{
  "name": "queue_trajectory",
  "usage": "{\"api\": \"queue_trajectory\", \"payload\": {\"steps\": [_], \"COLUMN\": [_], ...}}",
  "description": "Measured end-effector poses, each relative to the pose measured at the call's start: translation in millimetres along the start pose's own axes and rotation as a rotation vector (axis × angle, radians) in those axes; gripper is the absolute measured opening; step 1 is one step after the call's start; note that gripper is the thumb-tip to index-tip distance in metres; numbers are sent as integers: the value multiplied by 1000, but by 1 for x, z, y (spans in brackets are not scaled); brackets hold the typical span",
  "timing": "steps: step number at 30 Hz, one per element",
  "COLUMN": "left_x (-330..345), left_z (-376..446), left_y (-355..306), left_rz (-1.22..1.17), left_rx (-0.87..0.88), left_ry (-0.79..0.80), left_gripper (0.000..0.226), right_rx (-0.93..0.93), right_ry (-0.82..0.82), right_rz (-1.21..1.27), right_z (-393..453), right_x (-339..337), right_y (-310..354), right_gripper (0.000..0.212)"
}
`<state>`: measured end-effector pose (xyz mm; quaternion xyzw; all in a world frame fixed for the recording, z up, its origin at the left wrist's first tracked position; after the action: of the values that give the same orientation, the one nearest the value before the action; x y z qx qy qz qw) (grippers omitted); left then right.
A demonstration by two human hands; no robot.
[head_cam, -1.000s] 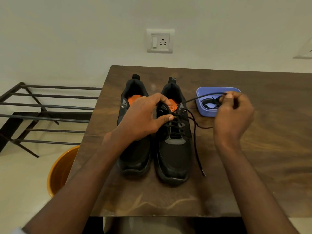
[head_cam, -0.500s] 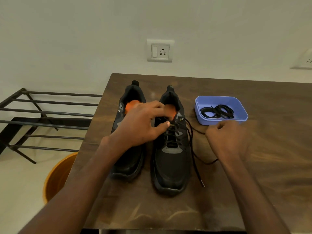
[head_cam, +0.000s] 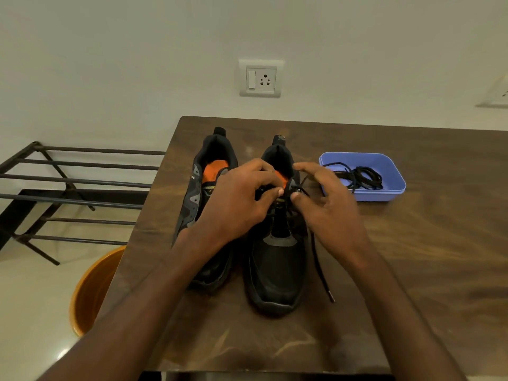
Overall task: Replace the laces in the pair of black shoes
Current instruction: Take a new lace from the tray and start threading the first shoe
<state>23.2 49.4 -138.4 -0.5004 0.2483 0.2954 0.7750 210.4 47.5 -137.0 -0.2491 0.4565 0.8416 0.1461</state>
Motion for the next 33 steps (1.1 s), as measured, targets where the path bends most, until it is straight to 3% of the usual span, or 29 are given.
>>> {"api": "queue_trajectory", "payload": {"steps": [2,4,7,13,23,27,33], "left_x": [-3,-9,-17,-13,-5,1,-1], "left_z": [1,4,8,-6,-9,-11,-8], "left_y": [-3,-4,-6,-5,-11,-15,-10], "left_rz": [-39,-121,-98,82,62,177,70], "left_rx": [-4,-47,-53,-17,-98,-49,-109], "left_ry": [-36,-122,-134,87,95,47,31], "left_gripper": [8,13,7,18,6,7,10], "right_rx": [-43,-51,-13,-22,11,34,48], "right_ry": [158,210,125,127,71,28,34], "right_rz": [-7,-50,44,74,110,121,165], "right_z": [-2,-4,-4,-2,-1,0,-1], "right_x": [4,7,8,8,8,9,9], "right_y": [-1,-6,-10,-12,-17,-16,-14], "right_gripper": [48,59,61,63,56,56,52]}}
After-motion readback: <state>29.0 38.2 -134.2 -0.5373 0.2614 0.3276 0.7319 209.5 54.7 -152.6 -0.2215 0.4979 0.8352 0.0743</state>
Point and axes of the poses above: each hand's wrist, its own z-axis towards the middle knuckle, its own x-axis out of the palm, y = z × x, the point moved 2 cm from there along z, towards the middle knuckle, and after that the axes turned 13 degrees about -x, right-handed, at the moved point
